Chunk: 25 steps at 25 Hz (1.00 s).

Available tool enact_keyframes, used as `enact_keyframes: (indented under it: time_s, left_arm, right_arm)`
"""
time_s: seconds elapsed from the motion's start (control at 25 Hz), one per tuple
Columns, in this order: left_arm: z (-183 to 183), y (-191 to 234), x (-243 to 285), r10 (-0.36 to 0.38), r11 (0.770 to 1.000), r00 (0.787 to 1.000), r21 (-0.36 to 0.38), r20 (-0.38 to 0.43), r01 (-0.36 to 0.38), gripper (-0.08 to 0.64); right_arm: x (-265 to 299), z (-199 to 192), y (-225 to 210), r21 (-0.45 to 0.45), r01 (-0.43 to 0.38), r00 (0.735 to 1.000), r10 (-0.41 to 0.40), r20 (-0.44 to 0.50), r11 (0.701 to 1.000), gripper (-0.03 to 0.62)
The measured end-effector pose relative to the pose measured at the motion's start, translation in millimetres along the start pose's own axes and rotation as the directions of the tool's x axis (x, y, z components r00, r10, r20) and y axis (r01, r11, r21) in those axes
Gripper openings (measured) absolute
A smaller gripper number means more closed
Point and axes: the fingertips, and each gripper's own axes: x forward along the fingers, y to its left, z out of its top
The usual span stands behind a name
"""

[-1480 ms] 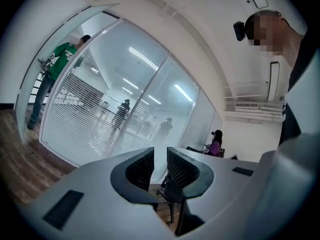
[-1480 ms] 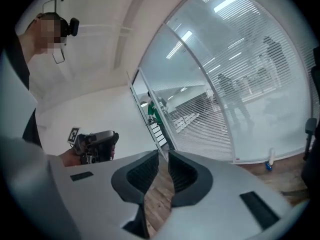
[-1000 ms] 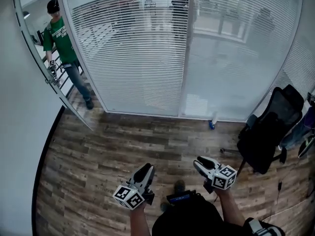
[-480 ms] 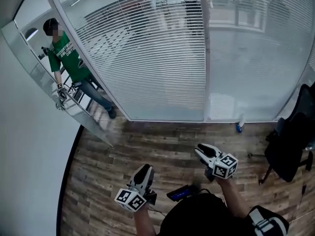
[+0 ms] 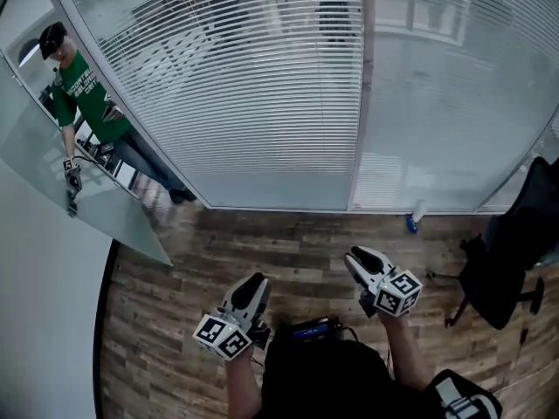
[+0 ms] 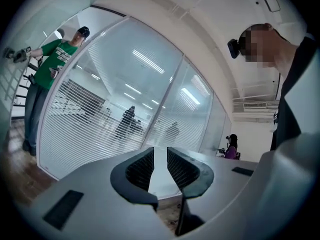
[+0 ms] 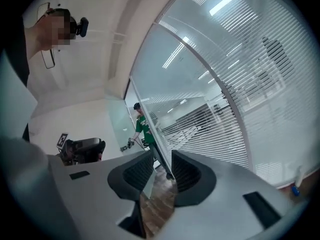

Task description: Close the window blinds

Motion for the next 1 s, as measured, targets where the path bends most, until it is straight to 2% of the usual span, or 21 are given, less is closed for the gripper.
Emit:
enact_keyframes:
  time_s: [0.28, 0.48, 0.72, 1.0]
  left_arm:
    - [26.8, 74.1, 69.7, -0.139, 0.99, 0.99, -0.037, -0.008, 0.139, 0.092]
    - [69.9, 136.9, 90.7, -0.232, 0.971, 0.973, -0.056, -0.005, 0.232, 0.092]
    - [102.3, 196.5, 102.7, -0.295, 0.952, 0.956, -0.087, 0.004, 0.294, 0.092]
    - [101.3, 238.7, 125.1, -0.356, 0.923, 0.934, -0.157, -0.011, 0.35, 0.092]
  right_arm:
    - [45.0, 15.4, -48.9, -0.006, 0.179, 0.983, -0.179, 0.025, 0.984, 0.112]
    - [106.0, 32.5, -44.7, -0.037, 0.293, 0.955, -0.292, 0.046, 0.955, 0.11]
    - [152.3, 44.0, -47.7, -0.067, 0.435, 0.9, -0.434, 0.03, 0.898, 0.11]
    - [162.7, 46.9, -51.8, -0.153, 0.559, 0.826, -0.564, 0.011, 0.815, 0.11]
